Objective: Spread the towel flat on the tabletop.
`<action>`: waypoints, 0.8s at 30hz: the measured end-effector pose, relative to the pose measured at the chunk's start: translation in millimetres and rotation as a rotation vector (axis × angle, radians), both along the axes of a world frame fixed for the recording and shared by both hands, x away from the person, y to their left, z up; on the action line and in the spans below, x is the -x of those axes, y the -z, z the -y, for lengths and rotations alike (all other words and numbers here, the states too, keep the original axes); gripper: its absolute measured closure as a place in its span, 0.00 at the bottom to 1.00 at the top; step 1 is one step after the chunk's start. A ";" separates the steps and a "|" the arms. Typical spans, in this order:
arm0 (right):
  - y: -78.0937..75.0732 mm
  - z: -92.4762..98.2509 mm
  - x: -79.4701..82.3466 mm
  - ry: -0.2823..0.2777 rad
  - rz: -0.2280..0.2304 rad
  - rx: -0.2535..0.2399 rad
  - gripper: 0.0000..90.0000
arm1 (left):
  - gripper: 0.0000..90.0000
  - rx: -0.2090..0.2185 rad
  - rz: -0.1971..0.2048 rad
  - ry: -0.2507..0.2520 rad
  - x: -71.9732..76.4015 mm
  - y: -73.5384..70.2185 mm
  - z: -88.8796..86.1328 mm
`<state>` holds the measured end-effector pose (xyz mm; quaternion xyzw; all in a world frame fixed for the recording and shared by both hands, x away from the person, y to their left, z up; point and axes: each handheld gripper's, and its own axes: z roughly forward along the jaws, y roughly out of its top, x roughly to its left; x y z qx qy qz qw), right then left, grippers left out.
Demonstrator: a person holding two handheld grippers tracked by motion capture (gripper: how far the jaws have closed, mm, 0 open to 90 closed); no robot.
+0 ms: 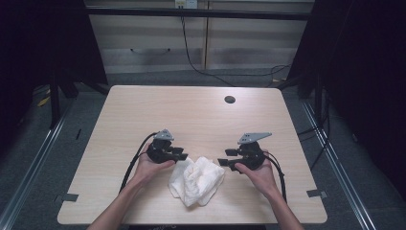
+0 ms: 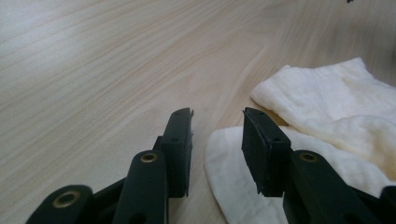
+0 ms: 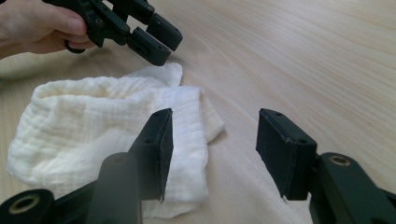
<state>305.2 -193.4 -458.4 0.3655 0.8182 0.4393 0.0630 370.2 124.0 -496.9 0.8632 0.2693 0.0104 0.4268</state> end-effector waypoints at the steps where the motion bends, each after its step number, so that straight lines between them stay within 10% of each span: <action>1: -0.3 1.7 -0.5 0.003 0.001 -0.002 0.51 | 0.70 -0.027 0.005 -0.005 -0.8 2.5 1.0; 12: -5.6 16.0 -0.8 0.031 0.024 -0.031 0.50 | 0.72 -0.047 0.023 0.043 1.0 8.1 9.1; 24: -2.4 10.1 -0.9 0.022 0.021 -0.016 0.48 | 0.97 -0.063 0.032 0.034 6.8 6.5 7.9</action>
